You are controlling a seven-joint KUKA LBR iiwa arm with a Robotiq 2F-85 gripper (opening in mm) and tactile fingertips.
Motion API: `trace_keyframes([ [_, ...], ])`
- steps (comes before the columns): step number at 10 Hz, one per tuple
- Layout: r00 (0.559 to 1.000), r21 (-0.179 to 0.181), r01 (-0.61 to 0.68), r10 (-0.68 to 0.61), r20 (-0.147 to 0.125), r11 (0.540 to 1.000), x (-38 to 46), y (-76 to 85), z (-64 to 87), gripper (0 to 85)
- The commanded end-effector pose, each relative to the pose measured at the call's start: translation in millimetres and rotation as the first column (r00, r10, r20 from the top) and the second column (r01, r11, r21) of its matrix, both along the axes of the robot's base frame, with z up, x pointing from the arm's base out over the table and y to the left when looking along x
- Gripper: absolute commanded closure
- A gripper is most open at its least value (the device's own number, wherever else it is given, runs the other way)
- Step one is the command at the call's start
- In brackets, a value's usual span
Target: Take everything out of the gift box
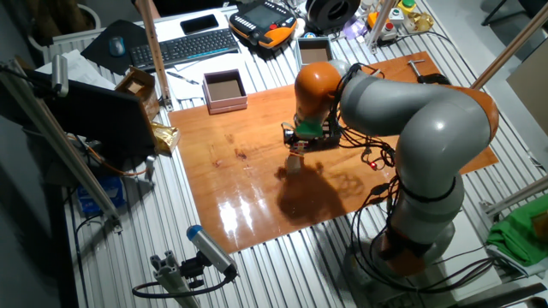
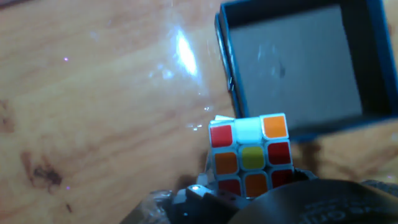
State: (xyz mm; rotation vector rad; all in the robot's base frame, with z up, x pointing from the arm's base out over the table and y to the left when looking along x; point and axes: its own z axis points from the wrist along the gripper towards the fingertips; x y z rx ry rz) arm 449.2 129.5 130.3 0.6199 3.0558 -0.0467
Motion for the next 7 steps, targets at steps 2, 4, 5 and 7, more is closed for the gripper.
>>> trace_keyframes([
  [2,1.0,-0.01,0.004,-0.004,0.007,1.0,-7.6,5.3,-6.7,32.7],
  [4,1.0,-0.027,0.011,-0.011,0.012,1.0,-14.9,11.1,-15.6,30.0],
  [5,1.0,-0.027,0.017,-0.017,0.014,0.999,-18.2,13.9,-20.1,27.3],
  [7,1.0,-0.022,0.019,-0.018,0.016,1.0,-20.1,16.0,-24.2,23.3],
])
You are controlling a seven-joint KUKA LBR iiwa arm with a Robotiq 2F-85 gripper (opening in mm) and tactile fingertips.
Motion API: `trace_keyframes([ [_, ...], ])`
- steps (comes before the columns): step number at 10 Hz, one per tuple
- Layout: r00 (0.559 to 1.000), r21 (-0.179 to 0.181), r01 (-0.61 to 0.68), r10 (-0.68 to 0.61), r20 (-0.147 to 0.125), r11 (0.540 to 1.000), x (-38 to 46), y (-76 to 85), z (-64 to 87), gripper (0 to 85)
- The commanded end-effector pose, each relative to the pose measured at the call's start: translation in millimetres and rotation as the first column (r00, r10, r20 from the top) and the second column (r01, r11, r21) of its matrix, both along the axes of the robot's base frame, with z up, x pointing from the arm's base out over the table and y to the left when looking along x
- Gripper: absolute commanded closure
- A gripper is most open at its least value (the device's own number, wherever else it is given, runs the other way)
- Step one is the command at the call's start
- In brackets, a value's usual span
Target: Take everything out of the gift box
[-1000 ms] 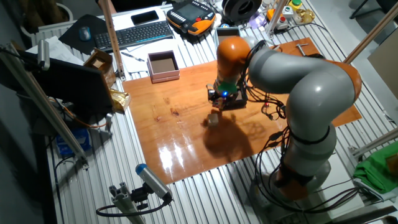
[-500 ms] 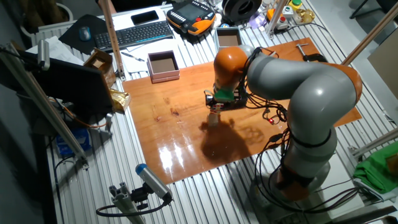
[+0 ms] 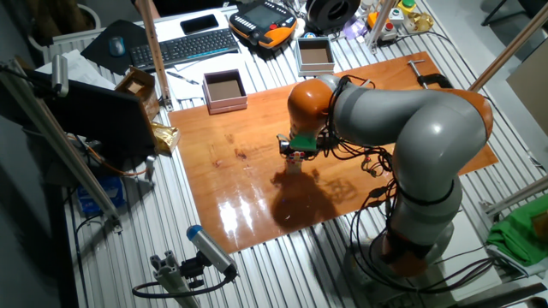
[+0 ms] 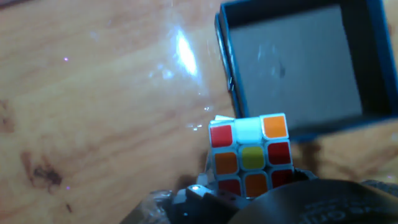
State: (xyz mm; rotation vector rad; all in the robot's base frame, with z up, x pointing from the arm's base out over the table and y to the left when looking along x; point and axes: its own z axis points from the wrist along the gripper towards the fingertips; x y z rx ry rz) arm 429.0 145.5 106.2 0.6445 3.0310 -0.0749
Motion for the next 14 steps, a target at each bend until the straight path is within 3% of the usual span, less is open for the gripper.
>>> trace_keyframes([
  [1,1.0,0.004,-0.003,0.003,-0.001,1.0,0.0,0.1,0.0,25.0],
  [2,1.0,0.005,-0.004,0.005,-0.003,1.0,-0.7,0.4,-0.2,26.7],
  [3,1.0,0.004,0.006,-0.006,-0.001,1.0,-1.3,1.0,-0.1,17.0],
  [5,1.0,0.009,0.011,-0.011,-0.005,1.0,-1.4,1.0,-0.1,13.7],
  [8,1.0,-0.011,0.002,-0.002,-0.013,1.0,3.3,-3.1,7.2,3.0],
  [11,0.998,-0.02,-0.046,0.045,-0.054,0.999,22.4,-21.5,27.7,2.0],
  [13,0.993,-0.029,-0.104,0.103,-0.056,0.994,41.7,-43.9,35.5,12.0],
  [14,0.989,-0.036,-0.139,0.137,-0.06,0.99,50.4,-55.4,40.6,21.3],
])
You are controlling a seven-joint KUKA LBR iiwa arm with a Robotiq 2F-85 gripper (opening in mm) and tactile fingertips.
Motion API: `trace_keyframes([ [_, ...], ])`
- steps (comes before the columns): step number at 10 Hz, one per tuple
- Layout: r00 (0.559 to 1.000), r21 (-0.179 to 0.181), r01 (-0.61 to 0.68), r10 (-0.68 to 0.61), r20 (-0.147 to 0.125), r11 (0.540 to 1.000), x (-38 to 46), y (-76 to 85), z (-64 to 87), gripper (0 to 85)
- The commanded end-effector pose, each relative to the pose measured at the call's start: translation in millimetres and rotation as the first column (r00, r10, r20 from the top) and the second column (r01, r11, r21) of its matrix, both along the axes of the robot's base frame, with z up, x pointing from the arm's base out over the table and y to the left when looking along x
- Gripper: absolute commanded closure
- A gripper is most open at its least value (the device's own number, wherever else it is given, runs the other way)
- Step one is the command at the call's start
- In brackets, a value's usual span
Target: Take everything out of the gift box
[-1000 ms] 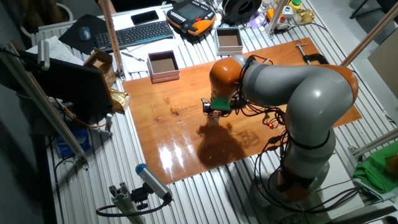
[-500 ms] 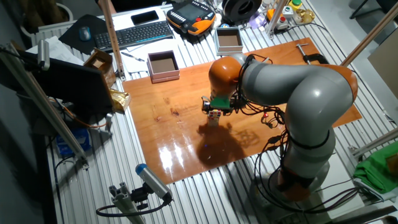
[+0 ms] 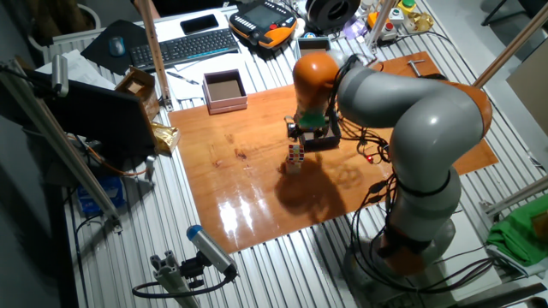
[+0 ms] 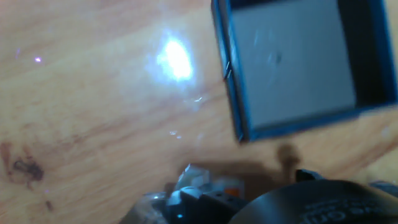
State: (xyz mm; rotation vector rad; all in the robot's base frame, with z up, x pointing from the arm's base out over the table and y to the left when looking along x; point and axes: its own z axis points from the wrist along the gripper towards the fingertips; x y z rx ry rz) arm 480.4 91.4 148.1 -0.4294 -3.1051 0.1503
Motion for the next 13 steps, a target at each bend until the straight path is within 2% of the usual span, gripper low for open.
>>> trace_keyframes([
  [1,1.0,0.001,-0.029,0.029,-0.003,1.0,6.5,-12.5,4.8,28.7],
  [3,0.996,-0.001,-0.089,0.089,-0.016,0.996,17.6,-36.9,15.9,43.0],
  [4,0.993,-0.002,-0.119,0.119,-0.019,0.993,20.9,-48.3,18.3,47.0],
  [8,0.977,0.001,-0.209,0.209,-0.031,0.978,22.9,-73.7,21.4,79.0],
  [9,0.973,0.006,-0.23,0.23,-0.036,0.973,23.2,-81.3,24.7,84.3],
  [10,0.968,0.002,-0.249,0.249,-0.035,0.968,22.1,-87.9,27.4,84.3],
  [13,0.963,-0.003,-0.267,0.267,-0.028,0.964,20.0,-92.5,28.2,84.3],
])
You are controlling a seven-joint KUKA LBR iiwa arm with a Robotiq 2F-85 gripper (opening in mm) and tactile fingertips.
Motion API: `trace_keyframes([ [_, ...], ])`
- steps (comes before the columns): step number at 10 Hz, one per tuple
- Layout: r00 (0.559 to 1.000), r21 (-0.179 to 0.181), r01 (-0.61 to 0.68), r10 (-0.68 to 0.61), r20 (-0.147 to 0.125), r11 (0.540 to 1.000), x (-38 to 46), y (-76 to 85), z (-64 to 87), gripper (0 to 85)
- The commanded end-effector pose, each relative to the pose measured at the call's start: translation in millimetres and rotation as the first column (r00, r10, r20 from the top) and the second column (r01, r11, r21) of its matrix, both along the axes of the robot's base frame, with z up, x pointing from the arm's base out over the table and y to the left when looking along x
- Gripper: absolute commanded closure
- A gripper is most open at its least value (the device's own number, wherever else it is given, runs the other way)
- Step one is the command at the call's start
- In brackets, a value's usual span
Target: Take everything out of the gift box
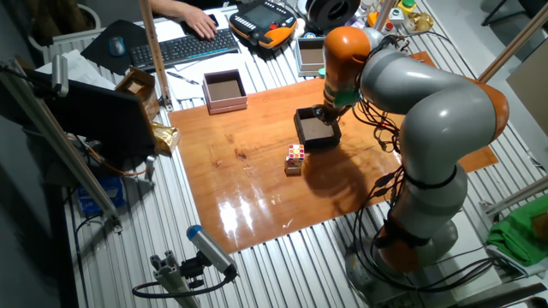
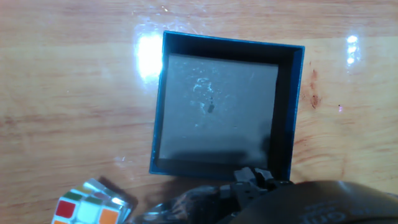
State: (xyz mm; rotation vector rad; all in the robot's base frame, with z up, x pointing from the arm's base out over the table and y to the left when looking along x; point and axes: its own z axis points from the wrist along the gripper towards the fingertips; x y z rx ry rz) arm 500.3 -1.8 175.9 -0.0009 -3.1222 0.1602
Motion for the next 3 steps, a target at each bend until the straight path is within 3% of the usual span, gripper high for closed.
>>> trace_keyframes([
  [1,1.0,0.006,-0.003,0.003,-0.001,1.0,-0.4,-1.9,-0.7,84.3],
  [3,1.0,0.035,-0.008,0.009,-0.014,0.999,-2.1,-4.8,-3.9,84.3],
])
